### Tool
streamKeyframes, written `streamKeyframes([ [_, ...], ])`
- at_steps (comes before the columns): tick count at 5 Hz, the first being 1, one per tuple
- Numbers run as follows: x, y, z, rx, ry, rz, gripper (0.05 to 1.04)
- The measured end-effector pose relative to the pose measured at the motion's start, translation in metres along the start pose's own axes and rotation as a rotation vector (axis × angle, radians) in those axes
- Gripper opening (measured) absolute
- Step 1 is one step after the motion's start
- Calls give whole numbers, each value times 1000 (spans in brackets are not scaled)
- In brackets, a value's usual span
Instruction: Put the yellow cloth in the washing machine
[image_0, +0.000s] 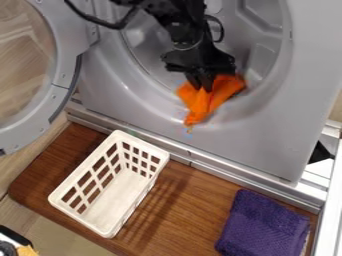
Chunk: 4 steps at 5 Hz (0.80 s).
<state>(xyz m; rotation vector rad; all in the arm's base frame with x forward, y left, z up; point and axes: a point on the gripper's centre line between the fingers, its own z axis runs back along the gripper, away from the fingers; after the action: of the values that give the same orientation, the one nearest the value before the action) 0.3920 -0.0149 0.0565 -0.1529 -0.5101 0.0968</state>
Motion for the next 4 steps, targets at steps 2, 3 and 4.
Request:
streamKeyframes([
  [2,15,11,-16,-44,21,-21,300],
  [3,19,13,-14,-13,25,-29,592],
  [4,14,12,-16,-7,37,-25,894],
])
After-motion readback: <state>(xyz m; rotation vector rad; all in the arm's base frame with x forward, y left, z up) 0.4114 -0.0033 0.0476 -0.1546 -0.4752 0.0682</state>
